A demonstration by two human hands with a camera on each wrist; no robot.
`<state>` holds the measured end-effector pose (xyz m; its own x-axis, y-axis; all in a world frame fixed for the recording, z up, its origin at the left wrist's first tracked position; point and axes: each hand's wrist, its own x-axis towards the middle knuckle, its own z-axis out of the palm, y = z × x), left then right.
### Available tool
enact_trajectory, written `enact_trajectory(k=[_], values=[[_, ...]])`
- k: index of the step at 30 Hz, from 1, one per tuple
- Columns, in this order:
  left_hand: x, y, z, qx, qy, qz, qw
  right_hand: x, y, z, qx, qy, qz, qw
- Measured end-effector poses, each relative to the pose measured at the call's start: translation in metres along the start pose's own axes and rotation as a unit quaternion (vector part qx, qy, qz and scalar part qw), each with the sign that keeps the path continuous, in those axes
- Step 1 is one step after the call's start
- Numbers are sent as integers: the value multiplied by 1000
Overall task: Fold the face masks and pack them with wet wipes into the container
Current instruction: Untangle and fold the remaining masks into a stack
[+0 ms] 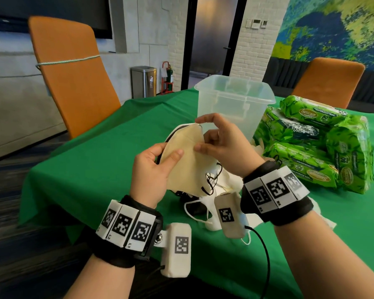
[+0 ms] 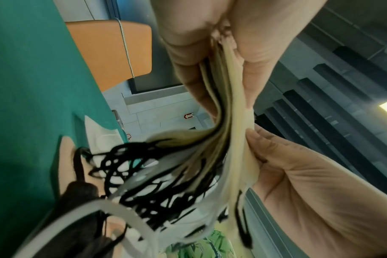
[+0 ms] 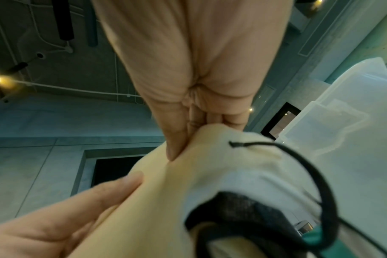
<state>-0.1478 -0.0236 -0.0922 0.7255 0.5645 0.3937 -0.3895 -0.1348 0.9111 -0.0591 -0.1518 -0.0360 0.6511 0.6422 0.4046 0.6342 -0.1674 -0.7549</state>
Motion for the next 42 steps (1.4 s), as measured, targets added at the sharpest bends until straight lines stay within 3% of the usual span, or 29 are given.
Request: enact_trajectory(k=[7,12,16,20,24,28,33,37,39,42], values=[[-2,-5,2,0,41,7,999,-11,6,10,5,40,29,999],[0,-2,-2,6,47,24,999,-18,8,8,3,-13,103,995],[5,0,-11,2,36,40,999,-20,15,2,-41,-17,102,994],[7,1,-15,-8,-9,53,999,-23,13,0,-18,-2,95,995],[4,8,-11,-37,-90,60,993,-23,5,4,152,7,93,984],[3,8,-10,-19,-121,66,990,-21,4,12,202,-24,97,974],[-2,3,-10,-27,-109,67,991,-21,7,14,244,94,116,958],[-3,-2,-3,-51,-59,62,995,-22,5,19,279,150,108,942],[-3,-4,-2,-34,-40,57,997,-25,7,21,262,140,112,948],[-3,-3,-1,-18,-31,39,999,-31,10,21,199,55,147,967]])
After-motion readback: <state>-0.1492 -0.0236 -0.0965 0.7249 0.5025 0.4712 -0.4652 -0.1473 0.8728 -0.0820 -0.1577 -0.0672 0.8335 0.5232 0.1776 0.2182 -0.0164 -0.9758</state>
